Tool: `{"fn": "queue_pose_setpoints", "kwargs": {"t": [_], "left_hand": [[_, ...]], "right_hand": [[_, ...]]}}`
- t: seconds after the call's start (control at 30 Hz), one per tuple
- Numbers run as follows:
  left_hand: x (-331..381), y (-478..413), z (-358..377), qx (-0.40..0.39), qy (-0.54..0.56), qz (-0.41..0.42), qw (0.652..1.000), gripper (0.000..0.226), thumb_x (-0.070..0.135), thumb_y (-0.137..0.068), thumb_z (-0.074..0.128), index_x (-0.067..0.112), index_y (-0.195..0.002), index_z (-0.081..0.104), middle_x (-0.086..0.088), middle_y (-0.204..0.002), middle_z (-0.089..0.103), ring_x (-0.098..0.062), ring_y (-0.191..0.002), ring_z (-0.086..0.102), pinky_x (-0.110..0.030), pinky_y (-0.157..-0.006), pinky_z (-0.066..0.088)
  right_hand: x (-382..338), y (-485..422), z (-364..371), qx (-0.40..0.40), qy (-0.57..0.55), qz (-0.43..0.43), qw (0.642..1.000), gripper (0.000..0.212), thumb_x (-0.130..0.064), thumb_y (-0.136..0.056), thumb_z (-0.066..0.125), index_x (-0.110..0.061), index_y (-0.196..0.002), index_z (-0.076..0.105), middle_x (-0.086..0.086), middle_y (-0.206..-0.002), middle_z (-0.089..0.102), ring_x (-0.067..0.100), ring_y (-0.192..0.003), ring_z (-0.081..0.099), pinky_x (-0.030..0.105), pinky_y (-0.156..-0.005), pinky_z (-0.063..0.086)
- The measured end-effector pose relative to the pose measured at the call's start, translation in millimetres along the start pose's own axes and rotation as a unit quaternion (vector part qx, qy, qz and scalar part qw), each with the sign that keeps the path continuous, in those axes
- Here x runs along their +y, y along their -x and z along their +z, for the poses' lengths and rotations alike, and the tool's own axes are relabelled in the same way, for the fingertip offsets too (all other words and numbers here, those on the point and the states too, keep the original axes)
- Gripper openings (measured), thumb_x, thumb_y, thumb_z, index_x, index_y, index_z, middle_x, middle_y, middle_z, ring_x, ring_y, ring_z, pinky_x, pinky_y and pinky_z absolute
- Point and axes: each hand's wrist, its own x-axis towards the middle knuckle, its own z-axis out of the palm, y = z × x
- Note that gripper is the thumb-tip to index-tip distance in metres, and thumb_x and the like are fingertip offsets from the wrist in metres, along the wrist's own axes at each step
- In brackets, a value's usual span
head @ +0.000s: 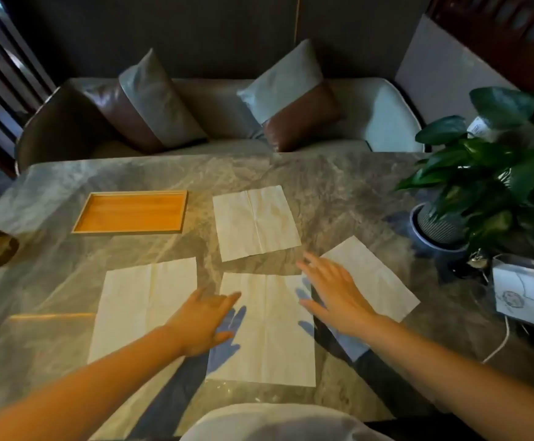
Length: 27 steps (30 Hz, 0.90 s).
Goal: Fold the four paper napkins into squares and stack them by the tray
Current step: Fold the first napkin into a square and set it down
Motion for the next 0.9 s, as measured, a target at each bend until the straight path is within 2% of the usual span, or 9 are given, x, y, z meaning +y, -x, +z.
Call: {"fn": "queue_pose_setpoints", "kwargs": {"t": [0.1, 0.2, 0.27, 0.37, 0.4, 0.53, 0.7, 0.77, 0.9], "left_hand": [[2.8, 7.0, 23.7, 0.000, -0.010, 0.062, 0.998, 0.076, 0.064, -0.085, 0.043, 0.021, -0.146, 0.027, 0.003, -0.149, 0.038, -0.016, -0.134, 0.039, -0.033, -0.113, 0.021], [7.7, 15.6, 43.1, 0.025, -0.068, 0.059, 0.996, 0.086, 0.083, -0.061, 0.053, 0.024, -0.123, 0.061, 0.008, -0.128, 0.062, -0.007, -0.110, 0.063, -0.028, -0.088, 0.053], [8.1, 18.3, 53.2, 0.016, -0.054, 0.027, 0.998, 0.099, 0.084, -0.057, 0.055, 0.020, -0.132, 0.054, 0.001, -0.136, 0.056, -0.013, -0.117, 0.059, -0.037, -0.091, 0.052], [3.9, 11.4, 78.1, -0.035, 0.002, -0.015, 0.999, 0.106, 0.077, -0.072, 0.049, 0.022, -0.150, 0.002, 0.000, -0.160, 0.005, -0.023, -0.146, 0.014, -0.053, -0.115, 0.011], [4.7, 12.1, 78.4, -0.022, 0.008, -0.015, 1.000, 0.108, 0.077, -0.070, 0.050, 0.022, -0.150, 0.003, 0.000, -0.160, 0.006, -0.023, -0.145, 0.015, -0.056, -0.115, 0.011], [8.7, 8.5, 77.8, 0.036, -0.031, 0.021, 0.999, 0.110, 0.083, -0.039, 0.065, 0.017, -0.127, 0.058, 0.001, -0.123, 0.065, -0.020, -0.108, 0.065, -0.050, -0.086, 0.052], [-0.7, 0.4, 100.7, 0.011, 0.027, 0.017, 0.999, 0.114, 0.082, -0.060, 0.050, 0.029, -0.149, 0.002, 0.004, -0.156, 0.015, -0.020, -0.146, 0.007, -0.048, -0.117, -0.001], [-3.1, 2.9, 103.6, 0.015, 0.032, 0.025, 0.999, 0.114, 0.080, -0.059, 0.050, 0.031, -0.148, -0.001, 0.005, -0.155, 0.013, -0.018, -0.144, 0.009, -0.047, -0.117, -0.001], [-5.1, 6.8, 98.2, 0.072, 0.074, 0.029, 0.994, 0.087, 0.061, -0.072, 0.056, 0.026, -0.145, 0.023, 0.003, -0.147, 0.035, -0.020, -0.134, 0.036, -0.044, -0.118, 0.014]], "right_hand": [[3.6, 21.6, 25.6, -0.097, -0.023, -0.012, 0.995, 0.043, -0.043, -0.090, 0.056, -0.029, -0.130, 0.046, -0.007, -0.140, 0.045, 0.013, -0.130, 0.039, 0.030, -0.111, 0.023], [4.7, 47.0, 54.3, -0.160, 0.032, -0.038, 0.986, 0.026, -0.043, -0.083, 0.056, -0.032, -0.105, 0.047, -0.013, -0.116, 0.048, 0.010, -0.110, 0.046, 0.033, -0.101, 0.036], [1.3, 55.7, 66.9, -0.183, 0.041, -0.024, 0.982, 0.030, -0.043, -0.079, 0.057, -0.032, -0.103, 0.044, -0.013, -0.113, 0.046, 0.012, -0.106, 0.045, 0.031, -0.097, 0.035], [-2.7, 60.0, 82.9, -0.193, 0.041, -0.007, 0.980, 0.036, -0.042, -0.077, 0.058, -0.031, -0.107, 0.042, -0.010, -0.117, 0.044, 0.014, -0.105, 0.044, 0.029, -0.095, 0.034], [-3.9, 59.1, 85.0, -0.191, 0.051, -0.009, 0.980, 0.035, -0.039, -0.078, 0.058, -0.030, -0.108, 0.043, -0.009, -0.118, 0.043, 0.015, -0.106, 0.043, 0.030, -0.094, 0.034], [-2.0, 52.5, 85.9, -0.162, 0.080, -0.006, 0.983, 0.016, -0.024, -0.094, 0.048, -0.022, -0.108, 0.055, -0.003, -0.124, 0.047, 0.019, -0.112, 0.044, 0.029, -0.094, 0.035], [-8.4, 39.7, 72.7, -0.131, 0.020, 0.046, 0.990, 0.008, -0.020, -0.099, 0.040, -0.019, -0.095, 0.047, -0.001, -0.095, 0.056, 0.021, -0.084, 0.053, 0.026, -0.067, 0.036], [-5.6, 38.4, 65.0, -0.117, -0.028, 0.080, 0.989, 0.011, -0.027, -0.101, 0.039, -0.021, -0.094, 0.044, -0.001, -0.082, 0.056, 0.015, -0.067, 0.052, 0.024, -0.056, 0.036], [1.8, 39.8, 54.8, -0.114, -0.103, 0.095, 0.984, 0.011, -0.033, -0.101, 0.037, -0.024, -0.096, 0.041, -0.002, -0.081, 0.058, 0.014, -0.067, 0.056, 0.034, -0.061, 0.048]]}}
